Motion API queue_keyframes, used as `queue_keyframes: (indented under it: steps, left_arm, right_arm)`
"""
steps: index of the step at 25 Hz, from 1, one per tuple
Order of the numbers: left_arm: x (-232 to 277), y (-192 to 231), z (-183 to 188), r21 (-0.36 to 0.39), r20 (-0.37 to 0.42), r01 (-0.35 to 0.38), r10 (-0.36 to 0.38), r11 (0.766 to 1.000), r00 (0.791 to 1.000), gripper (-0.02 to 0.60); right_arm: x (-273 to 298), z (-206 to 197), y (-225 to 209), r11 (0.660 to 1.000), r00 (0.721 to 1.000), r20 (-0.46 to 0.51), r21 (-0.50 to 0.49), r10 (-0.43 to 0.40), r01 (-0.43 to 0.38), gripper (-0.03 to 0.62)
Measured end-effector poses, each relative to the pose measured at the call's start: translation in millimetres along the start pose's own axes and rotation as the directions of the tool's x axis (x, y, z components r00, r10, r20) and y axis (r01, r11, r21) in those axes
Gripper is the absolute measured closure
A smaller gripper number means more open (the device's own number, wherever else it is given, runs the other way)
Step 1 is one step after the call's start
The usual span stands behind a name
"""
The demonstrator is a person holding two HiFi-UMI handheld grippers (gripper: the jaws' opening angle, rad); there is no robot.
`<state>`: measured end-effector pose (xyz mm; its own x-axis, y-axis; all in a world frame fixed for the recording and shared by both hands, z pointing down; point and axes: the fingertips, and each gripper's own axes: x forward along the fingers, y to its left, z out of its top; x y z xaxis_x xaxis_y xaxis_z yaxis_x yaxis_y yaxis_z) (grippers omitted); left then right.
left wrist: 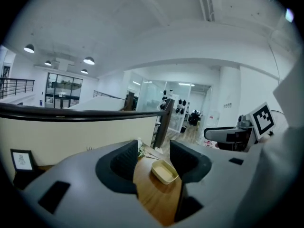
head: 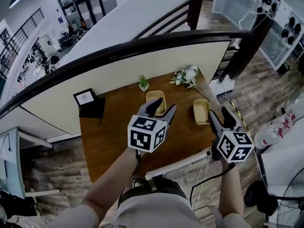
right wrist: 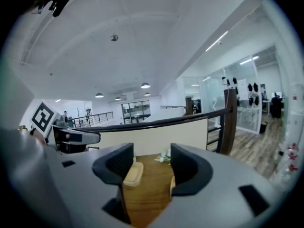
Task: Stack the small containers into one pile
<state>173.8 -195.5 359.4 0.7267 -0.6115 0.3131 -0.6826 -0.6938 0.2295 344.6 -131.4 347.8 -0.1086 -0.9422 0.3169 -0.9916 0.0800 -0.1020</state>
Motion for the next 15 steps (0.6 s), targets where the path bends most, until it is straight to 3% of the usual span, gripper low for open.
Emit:
queue_keyframes:
  steps: [8,15]
  left_arm:
    - [113,-16,-44,-0.048,-0.148,0.058,-0.065,0.997,0.987,0.367]
    - [195,-27,-118,-0.13,-0.303,0.09,-0.126,0.987,0.944,0.367]
  right_arm:
    - [59,-49,-83,0.997,0.99,-0.124,0.025,-0.071,0.075,0.345]
    - [110,-133,-138,0.991,0.953,-0.283,0.055,-0.102,0.123,0.35]
